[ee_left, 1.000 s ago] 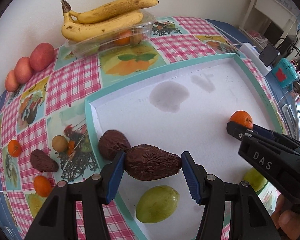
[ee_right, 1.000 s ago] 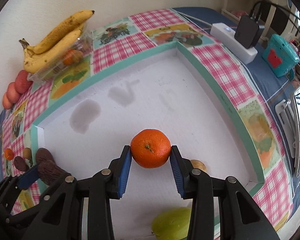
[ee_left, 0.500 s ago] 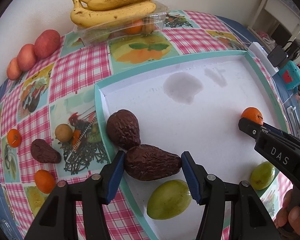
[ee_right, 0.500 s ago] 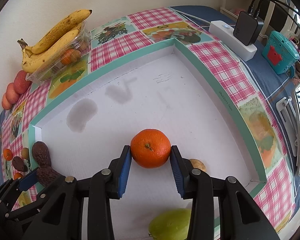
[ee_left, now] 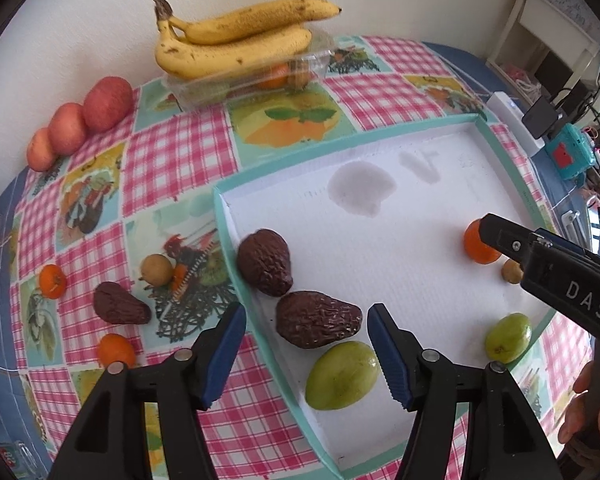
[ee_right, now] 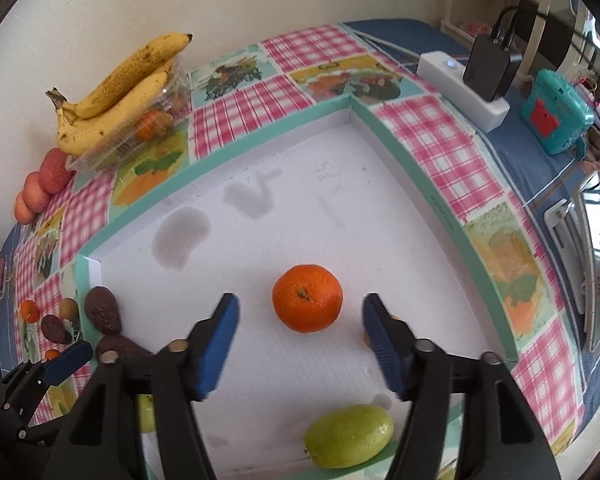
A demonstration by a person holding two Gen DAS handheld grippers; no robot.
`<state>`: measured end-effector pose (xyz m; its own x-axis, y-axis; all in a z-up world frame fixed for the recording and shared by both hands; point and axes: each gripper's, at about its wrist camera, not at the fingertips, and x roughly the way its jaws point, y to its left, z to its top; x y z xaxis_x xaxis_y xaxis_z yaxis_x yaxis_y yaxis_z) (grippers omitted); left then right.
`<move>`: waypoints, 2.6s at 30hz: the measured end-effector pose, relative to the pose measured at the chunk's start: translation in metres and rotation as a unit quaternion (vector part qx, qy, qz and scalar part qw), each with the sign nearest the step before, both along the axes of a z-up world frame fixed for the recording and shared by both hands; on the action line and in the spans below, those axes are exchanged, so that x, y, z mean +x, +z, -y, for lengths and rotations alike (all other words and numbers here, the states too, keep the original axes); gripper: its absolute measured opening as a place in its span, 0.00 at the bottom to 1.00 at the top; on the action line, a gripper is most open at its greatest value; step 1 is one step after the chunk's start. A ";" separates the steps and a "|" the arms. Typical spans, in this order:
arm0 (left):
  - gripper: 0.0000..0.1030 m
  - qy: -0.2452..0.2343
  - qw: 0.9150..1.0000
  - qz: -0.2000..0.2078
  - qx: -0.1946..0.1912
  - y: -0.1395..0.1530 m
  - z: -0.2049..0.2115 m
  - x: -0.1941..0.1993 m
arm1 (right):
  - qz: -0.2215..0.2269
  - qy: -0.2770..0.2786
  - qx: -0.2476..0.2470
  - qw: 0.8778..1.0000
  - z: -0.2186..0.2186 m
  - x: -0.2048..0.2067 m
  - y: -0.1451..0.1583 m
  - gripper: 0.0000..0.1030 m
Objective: Organize fruits
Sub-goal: 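Move both tools back from the tray toward the loose fruit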
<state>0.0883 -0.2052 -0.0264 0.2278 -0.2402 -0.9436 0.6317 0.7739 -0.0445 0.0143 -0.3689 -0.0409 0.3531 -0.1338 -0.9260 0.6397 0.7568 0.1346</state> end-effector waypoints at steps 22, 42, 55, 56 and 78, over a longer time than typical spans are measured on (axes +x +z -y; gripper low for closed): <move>1.00 0.227 0.971 0.070 0.033 0.026 -0.159 0.078 | 0.007 0.021 -0.011 1.000 -0.022 0.002 0.024 0.76; 1.00 0.287 0.956 0.064 -0.003 0.032 -0.222 0.095 | 0.015 0.097 -0.015 0.995 -0.085 0.031 0.018 1.00; 1.00 0.353 0.934 0.052 -0.027 0.027 -0.286 0.116 | 0.051 0.159 -0.023 0.986 -0.133 0.056 0.027 1.00; 1.00 0.355 0.933 0.047 -0.030 0.024 -0.288 0.117 | 0.054 0.163 -0.022 0.985 -0.137 0.058 0.028 1.00; 1.00 0.338 0.939 0.014 -0.066 -0.008 -0.283 0.153 | 0.053 0.210 0.039 0.976 -0.204 0.129 0.015 0.93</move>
<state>0.2412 0.0778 -0.0346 0.3940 -0.1461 -0.9074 0.0006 0.9873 -0.1586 0.1430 -0.1645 -0.0260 0.4555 0.1116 -0.8832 0.2554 0.9340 0.2497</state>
